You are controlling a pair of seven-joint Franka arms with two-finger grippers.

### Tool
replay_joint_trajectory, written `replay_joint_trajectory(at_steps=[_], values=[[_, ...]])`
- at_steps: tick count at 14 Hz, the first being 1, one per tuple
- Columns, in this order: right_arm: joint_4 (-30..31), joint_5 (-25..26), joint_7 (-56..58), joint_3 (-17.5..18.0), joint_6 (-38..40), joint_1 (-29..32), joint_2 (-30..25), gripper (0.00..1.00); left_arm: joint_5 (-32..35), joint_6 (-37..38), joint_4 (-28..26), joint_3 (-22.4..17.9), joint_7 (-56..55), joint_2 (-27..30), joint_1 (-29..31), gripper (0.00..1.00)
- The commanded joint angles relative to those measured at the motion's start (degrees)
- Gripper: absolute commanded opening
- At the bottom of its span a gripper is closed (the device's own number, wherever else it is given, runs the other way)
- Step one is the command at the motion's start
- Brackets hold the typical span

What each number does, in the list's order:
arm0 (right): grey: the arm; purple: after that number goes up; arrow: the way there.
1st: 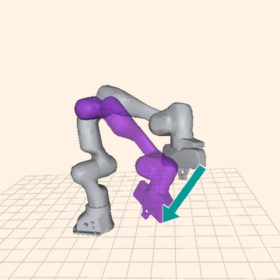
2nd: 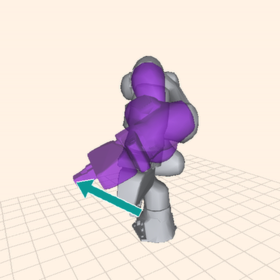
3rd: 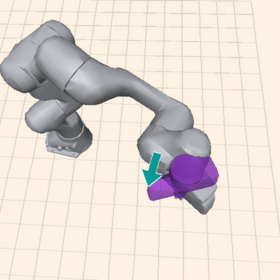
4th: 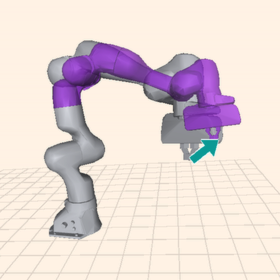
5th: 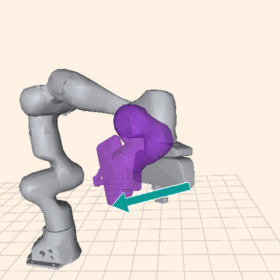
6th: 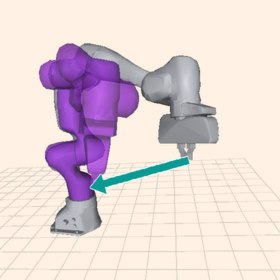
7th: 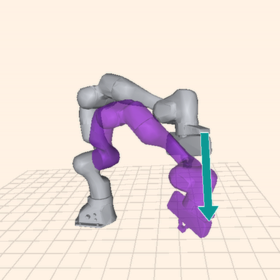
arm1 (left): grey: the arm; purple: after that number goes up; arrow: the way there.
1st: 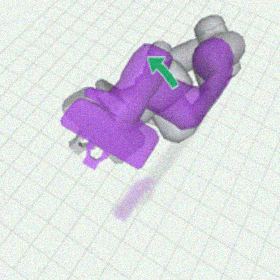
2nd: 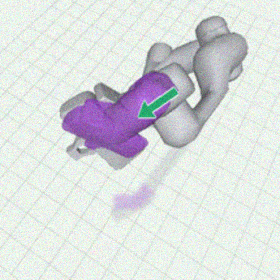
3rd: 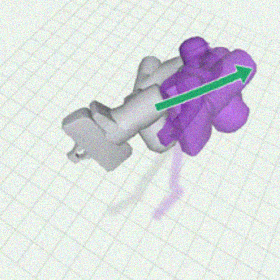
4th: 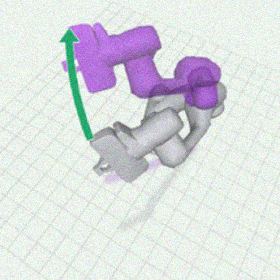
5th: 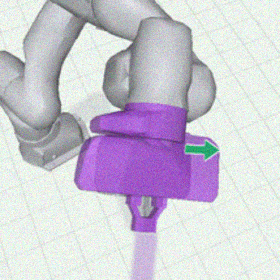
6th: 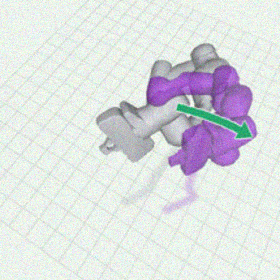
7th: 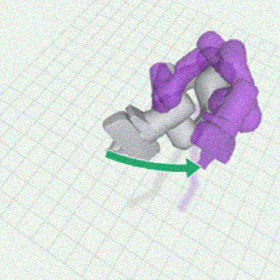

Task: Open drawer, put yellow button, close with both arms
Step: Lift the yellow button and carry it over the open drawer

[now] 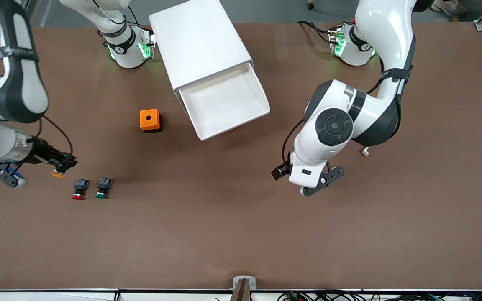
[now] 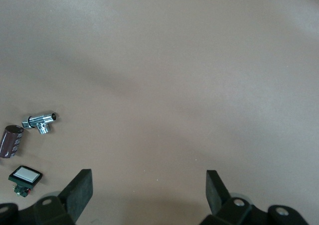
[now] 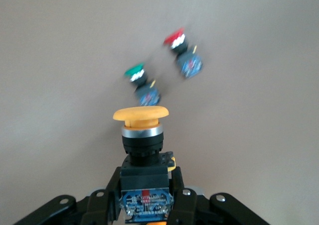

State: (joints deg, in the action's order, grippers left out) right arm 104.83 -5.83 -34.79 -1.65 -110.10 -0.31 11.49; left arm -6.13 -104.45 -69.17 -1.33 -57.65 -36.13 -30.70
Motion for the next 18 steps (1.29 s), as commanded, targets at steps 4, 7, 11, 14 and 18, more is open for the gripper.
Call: replay_joint_trajectory(at_steps=[4, 7, 11, 14, 18], values=[[7.93, -2.61, -28.19, -0.46, -0.21, -15.83, -11.65, 0.00, 1.65, -0.49, -0.61, 0.02, -0.53, 0.36, -0.42, 1.00], [6.35, -2.61, -41.63, -0.46, -0.20, -24.88, -12.37, 0.00, 1.56, -0.49, -0.61, 0.10, -0.53, 0.18, -0.42, 1.00], [4.07, -2.61, -53.87, -0.46, -1.87, -33.95, -11.84, 0.00, 1.47, -0.49, -0.61, 0.19, -0.53, 0.27, -0.33, 1.00], [2.48, -2.52, -56.88, -0.46, -2.49, -39.40, -10.44, 0.00, 1.04, -0.49, -0.61, 0.19, -0.45, 0.27, -0.15, 1.00], [2.30, -1.73, -63.29, -0.55, -7.05, -45.47, -6.84, 0.00, 0.86, -0.49, -0.61, 0.19, -0.19, -0.34, -1.03, 1.00]])
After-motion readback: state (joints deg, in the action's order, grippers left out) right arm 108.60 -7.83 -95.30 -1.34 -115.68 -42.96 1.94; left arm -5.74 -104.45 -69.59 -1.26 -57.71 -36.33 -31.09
